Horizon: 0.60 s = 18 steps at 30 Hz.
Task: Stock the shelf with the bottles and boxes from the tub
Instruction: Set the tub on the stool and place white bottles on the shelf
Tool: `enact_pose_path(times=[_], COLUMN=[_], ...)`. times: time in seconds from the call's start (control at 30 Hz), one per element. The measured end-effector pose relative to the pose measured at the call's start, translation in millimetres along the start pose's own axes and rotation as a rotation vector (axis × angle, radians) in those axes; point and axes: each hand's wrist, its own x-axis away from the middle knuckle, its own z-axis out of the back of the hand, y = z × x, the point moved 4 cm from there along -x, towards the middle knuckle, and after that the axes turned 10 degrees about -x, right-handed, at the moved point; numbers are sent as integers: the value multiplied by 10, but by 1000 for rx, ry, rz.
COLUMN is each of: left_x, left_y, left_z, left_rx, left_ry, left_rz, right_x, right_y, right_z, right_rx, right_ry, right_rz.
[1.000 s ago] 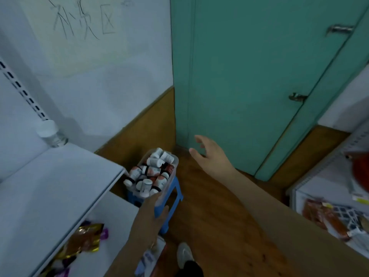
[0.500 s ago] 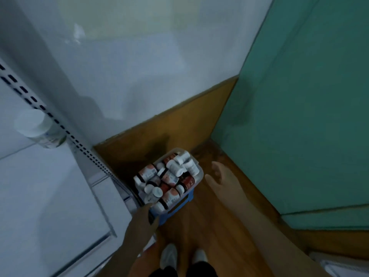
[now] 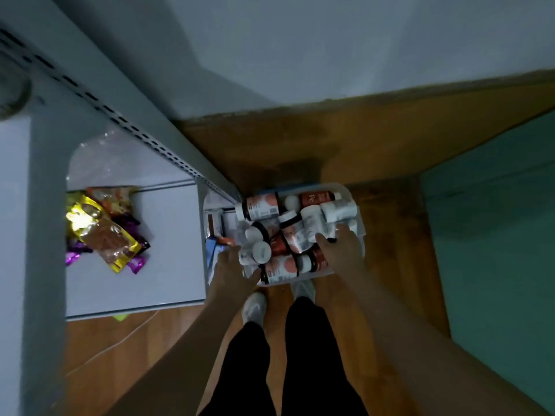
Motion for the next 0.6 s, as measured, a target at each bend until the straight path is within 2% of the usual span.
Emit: enact_pose_path(times=[0.03, 0.07, 0.13, 0.3, 0.4, 0.6], left_x=[-241, -343, -534, -713, -667, -387], left_y=[124, 212, 257, 287, 337, 300], left_z=[134, 128, 0, -86, -119, 122], left_rx=[55, 29, -19, -213, -271, 2], left_ry=[97, 76, 50, 25, 33, 172], left_rz=[46, 88, 63, 95, 46, 119], right_x=[-105, -192, -301, -472, -489, -345], right_y=[42, 91, 146, 244, 211, 142], right_z=[-48, -99, -192, -334, -331, -280], right_rx=[0, -10, -50, -39, -86, -70], right_ry=[-16, -35, -48, -25, 5, -17], right_rz=[-31, -72, -142, -89, -93, -122])
